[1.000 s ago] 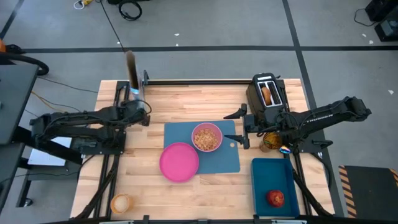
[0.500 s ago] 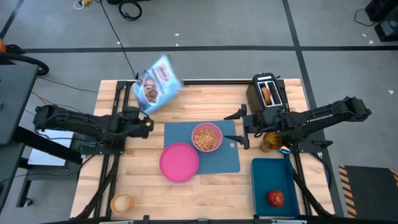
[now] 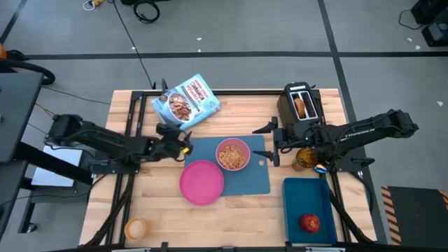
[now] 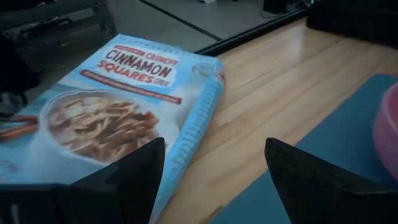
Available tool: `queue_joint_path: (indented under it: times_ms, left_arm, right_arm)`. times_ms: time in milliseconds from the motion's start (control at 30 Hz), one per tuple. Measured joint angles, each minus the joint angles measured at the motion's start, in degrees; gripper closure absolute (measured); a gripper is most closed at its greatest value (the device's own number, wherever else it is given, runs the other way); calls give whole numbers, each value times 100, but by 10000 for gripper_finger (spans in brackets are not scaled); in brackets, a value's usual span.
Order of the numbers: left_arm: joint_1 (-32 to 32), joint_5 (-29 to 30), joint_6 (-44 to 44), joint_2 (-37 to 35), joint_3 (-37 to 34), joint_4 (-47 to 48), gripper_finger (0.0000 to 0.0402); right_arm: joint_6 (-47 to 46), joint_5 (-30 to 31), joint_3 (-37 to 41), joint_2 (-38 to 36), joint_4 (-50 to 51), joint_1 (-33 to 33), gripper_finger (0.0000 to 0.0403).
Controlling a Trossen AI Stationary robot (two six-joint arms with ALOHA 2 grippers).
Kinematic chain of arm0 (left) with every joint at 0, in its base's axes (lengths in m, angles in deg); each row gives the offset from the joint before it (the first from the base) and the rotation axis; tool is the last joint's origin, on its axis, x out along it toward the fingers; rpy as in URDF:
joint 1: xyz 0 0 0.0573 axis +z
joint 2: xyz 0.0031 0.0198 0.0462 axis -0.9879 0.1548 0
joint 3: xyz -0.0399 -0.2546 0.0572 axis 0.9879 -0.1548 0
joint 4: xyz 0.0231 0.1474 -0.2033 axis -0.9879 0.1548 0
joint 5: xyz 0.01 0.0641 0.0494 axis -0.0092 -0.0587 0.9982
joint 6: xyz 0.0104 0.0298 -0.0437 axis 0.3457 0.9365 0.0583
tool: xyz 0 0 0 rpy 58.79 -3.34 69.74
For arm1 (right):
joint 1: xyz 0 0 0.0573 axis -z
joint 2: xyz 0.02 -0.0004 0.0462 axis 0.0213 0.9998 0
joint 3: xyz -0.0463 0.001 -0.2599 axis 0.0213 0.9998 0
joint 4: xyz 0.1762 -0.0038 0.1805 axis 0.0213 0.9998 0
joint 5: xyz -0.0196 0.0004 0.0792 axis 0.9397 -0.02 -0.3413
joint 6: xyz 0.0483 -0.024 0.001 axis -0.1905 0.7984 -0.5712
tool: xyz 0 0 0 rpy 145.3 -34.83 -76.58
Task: Arrange a breakfast setting
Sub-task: Put the toasted bread on the pink plate
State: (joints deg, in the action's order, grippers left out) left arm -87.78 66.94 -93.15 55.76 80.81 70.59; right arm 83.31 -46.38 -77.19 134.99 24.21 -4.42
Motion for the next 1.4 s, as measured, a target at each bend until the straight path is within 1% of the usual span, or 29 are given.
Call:
queue_joint_path:
  times_ms: [133, 200, 267, 367, 500, 600, 700, 800, 967, 1100, 1267, 1400]
  left_arm:
    - [497, -468, 234, 655, 2, -772, 115]
    - [657, -597, 451, 969, 6, -1216, 115]
    - [774, -669, 646, 1227, 111, -1338, 115]
    - [854, -686, 919, 1512, 348, -1351, 115]
    - [838, -672, 1215, 1575, 492, -1370, 115]
    - [767, -590, 1252, 1479, 470, -1304, 115]
    - [659, -453, 1371, 1339, 469, -1306, 115]
    - [596, -426, 1475, 1177, 465, -1314, 115]
    - [606, -925, 1597, 1081, 467, -1328, 115]
    - [510, -1007, 1619, 1080, 467, -1357, 115]
    - [354, -1008, 1663, 1080, 467, -1357, 115]
    - [256, -1000, 1687, 1080, 467, -1354, 115]
  right_arm:
    - [-30, 29, 0, -2, 193, 24, 30]
    - [-42, 131, -29, -3, 412, 71, 30]
    - [-41, 440, -267, -17, 1140, 151, 30]
    - [-207, 1119, -899, -24, 2446, 290, 30]
    - [-654, 1809, -1815, -24, 4182, 598, 30]
    - [-1319, 2090, -2348, -35, 5444, 960, 31]
    - [-2024, 2147, -2490, -92, 6378, 1343, 39]
    - [-2587, 2282, -2490, -176, 7026, 1757, 60]
    - [-2869, 2395, -2492, -284, 7218, 2440, 103]
    - [-3138, 2401, -2492, -229, 7351, 3099, 139]
    - [-3307, 2109, -2468, -120, 7429, 3635, 177]
    - [-3333, 1776, -2231, -43, 7286, 3977, 198]
